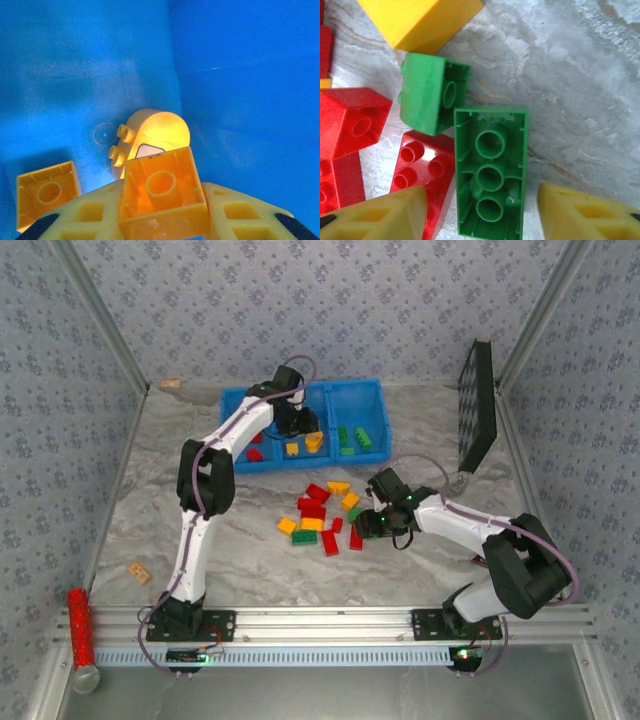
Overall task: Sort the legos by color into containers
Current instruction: Pick up the lego from the center of the table.
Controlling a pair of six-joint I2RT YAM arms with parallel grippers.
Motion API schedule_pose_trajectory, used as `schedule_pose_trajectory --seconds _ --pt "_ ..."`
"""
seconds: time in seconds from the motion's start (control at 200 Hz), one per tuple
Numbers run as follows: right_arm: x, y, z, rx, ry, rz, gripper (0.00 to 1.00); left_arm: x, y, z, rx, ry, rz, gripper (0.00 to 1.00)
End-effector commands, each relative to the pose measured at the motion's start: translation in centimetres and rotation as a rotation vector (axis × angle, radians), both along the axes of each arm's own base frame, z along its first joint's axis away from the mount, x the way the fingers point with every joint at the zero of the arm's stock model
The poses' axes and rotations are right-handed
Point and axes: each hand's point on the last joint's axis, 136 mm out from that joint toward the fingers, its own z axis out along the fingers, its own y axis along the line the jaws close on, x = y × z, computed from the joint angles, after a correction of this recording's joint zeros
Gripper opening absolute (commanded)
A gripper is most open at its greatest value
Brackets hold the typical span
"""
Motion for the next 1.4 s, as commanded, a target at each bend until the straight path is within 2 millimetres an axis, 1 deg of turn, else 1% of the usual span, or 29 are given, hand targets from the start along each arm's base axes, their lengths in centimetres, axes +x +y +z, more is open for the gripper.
schedule_pose_trajectory --seconds 0.0,0.19,0.3,0.405,0.495,0.635,0.785,0.875,0.955,1.085,1.134,1.149,1.189,1.274,1.324,1.339,1.394 --pt "0.4 -0.7 -0.6 -0.029 0.006 -0.072 0.54 -0.3 -0.2 3.5 -0.04 -0.06 -0.02 0.3" --pt "0.2 -1.1 -1.5 -0.043 0.018 -0.088 0.44 -0.7 0.0 3.7 -0.046 -0.061 -0.021 0.3" --pt "-0.1 -1.6 -1.9 -0.058 0.025 -0.104 0.38 -1.0 0.1 3.4 -0.044 -0.053 -0.022 0.3" --pt "-0.2 -2.1 -2.1 -0.08 0.031 -0.119 0.36 -1.1 0.1 3.1 -0.041 -0.049 -0.02 0.31" --pt "-0.1 -2.5 -2.4 -0.102 0.035 -0.135 0.33 -1.2 0.2 2.7 -0.033 -0.04 -0.017 0.35" --pt "0.0 -2.8 -2.3 -0.107 0.029 -0.148 0.3 -1.3 0.3 2.1 -0.022 -0.025 -0.016 0.49" --pt "0.4 -2.8 -1.4 -0.092 0.01 -0.151 0.28 -1.3 0.4 2.4 -0.022 -0.033 -0.014 0.55" --pt "0.5 -2.8 -0.7 -0.085 -0.006 -0.154 0.26 -1.1 0.3 3.3 -0.03 -0.053 -0.014 0.58" --pt "0.6 -3.0 0.2 -0.072 -0.025 -0.163 0.25 -1.1 0.2 4.6 -0.042 -0.074 -0.017 0.59" --pt "1.2 -3.5 2.4 -0.037 -0.07 -0.19 0.24 -1.0 -0.2 7.6 -0.091 -0.135 -0.024 0.59" --pt "1.3 -3.7 3.2 -0.026 -0.086 -0.199 0.24 -1.3 -0.3 8.6 -0.108 -0.145 -0.025 0.59" --pt "1.4 -3.9 3.5 -0.024 -0.091 -0.206 0.24 -0.9 -0.6 9.4 -0.125 -0.173 -0.026 0.59" --pt "1.6 -4.0 4.3 -0.011 -0.104 -0.216 0.24 -1.0 -0.9 10.6 -0.149 -0.195 -0.033 0.59" --pt "2.1 -4.3 6.0 0.011 -0.129 -0.231 0.24 -1.7 -1.6 12.4 -0.169 -0.22 -0.062 0.6" --pt "2.8 -4.2 7.3 0.02 -0.155 -0.226 0.24 -2.3 -1.8 13.4 -0.16 -0.24 -0.085 0.6" --pt "3.0 -4.2 7.6 0.021 -0.161 -0.223 0.24 -2.9 -1.6 13.2 -0.144 -0.221 -0.091 0.6" --pt "4.1 -4.0 9.3 0.028 -0.196 -0.212 0.24 -4.1 -1.4 13.5 -0.106 -0.221 -0.112 0.6"
